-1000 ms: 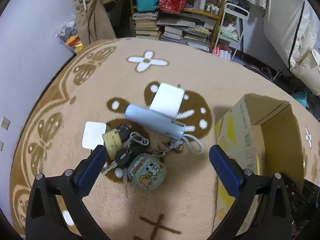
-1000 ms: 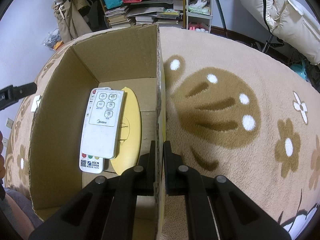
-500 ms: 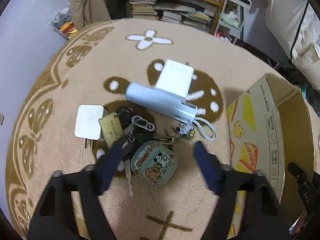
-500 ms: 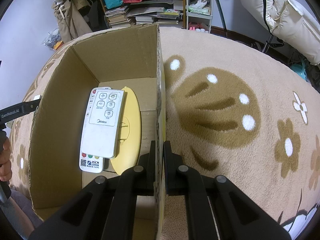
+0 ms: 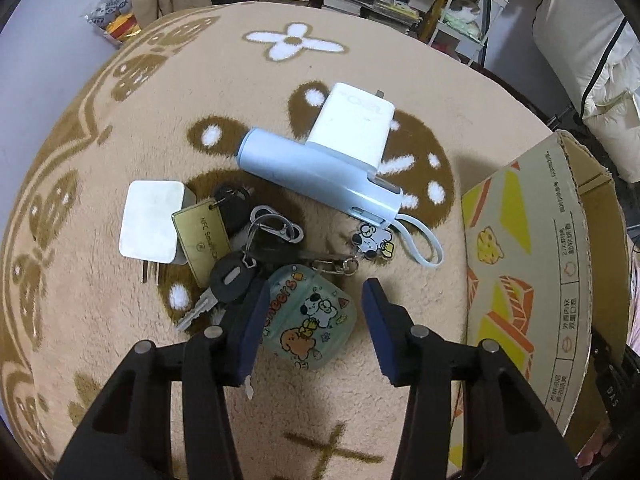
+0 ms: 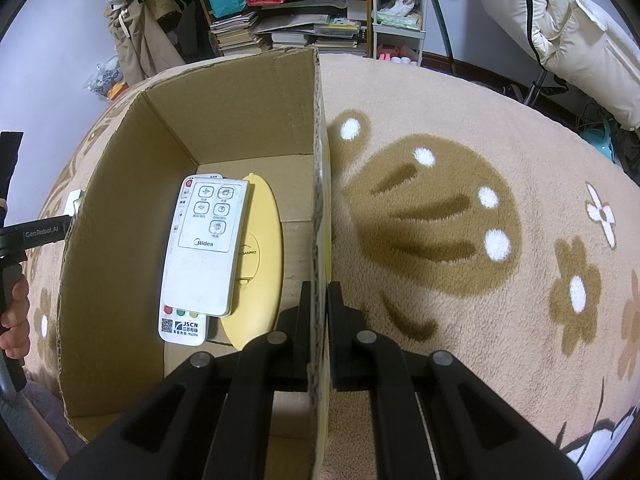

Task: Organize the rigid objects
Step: 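Lower the left gripper onto the green Snoopy pouch and grasp it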

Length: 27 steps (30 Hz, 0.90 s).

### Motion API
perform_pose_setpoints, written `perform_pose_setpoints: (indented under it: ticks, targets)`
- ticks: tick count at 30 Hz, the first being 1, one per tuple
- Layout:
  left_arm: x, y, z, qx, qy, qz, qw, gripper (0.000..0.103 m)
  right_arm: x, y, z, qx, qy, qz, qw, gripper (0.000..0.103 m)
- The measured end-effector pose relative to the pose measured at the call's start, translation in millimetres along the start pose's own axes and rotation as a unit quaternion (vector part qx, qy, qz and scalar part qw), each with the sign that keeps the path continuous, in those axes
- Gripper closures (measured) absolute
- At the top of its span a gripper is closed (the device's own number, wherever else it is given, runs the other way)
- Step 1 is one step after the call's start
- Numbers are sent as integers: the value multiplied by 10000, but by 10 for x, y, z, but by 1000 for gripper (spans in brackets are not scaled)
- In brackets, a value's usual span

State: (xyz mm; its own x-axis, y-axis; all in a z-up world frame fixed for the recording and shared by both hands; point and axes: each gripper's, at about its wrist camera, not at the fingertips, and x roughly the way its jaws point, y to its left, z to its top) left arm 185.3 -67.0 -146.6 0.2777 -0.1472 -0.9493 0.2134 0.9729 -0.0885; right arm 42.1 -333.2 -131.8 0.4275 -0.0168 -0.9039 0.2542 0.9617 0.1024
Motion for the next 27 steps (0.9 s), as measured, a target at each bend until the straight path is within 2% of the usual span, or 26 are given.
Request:
perform_pose_setpoints:
  ticks: [3,6,16,17,27]
  targets:
    - [61,26,-3,7,40,221,9997,55,1,0,0,-4,-1,-4,10000,96]
    - [80,89,13,-165,55,84,9998,55,1,3,-1,1,-1,-3,10000,96]
    - [102,54,-8,-42,81,-7,10000,53,2,7,-1,0,1,-4,10000,96]
    - [104,50,-8,-24,88,-5,10000,50,4,3,0,-2,2,-5,10000,96]
    - [147,-69,-40,301,106,211,9993,45,4,10,0,-1,-1,-4,10000,96]
